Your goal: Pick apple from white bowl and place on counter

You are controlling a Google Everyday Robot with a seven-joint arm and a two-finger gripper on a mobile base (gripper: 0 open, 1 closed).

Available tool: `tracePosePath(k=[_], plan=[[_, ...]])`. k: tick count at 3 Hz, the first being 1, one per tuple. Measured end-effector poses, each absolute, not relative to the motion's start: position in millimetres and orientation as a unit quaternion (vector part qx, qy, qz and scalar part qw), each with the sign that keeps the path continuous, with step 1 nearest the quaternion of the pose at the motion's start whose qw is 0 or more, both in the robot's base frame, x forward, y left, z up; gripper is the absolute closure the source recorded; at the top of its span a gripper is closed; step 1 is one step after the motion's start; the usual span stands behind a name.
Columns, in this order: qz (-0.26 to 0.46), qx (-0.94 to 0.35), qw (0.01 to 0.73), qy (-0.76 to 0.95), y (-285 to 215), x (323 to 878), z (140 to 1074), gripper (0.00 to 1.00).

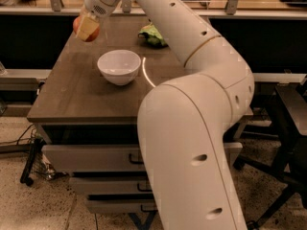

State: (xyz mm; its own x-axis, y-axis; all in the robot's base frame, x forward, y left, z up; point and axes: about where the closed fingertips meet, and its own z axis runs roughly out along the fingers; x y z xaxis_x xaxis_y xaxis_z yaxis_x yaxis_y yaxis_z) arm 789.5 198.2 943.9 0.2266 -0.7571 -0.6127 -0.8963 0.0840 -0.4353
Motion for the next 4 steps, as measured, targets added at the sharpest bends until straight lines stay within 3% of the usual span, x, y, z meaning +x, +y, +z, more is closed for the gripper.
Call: tracePosePath(k=[1, 2, 4], plan=[[0.083, -0.678, 0.373, 0.628, 202, 791, 919, 1.00], [0.089, -0.688, 0.346, 0.632, 209, 786, 902, 0.88], [0.098, -0.703, 0.308, 0.634, 217, 776, 879, 0.41]])
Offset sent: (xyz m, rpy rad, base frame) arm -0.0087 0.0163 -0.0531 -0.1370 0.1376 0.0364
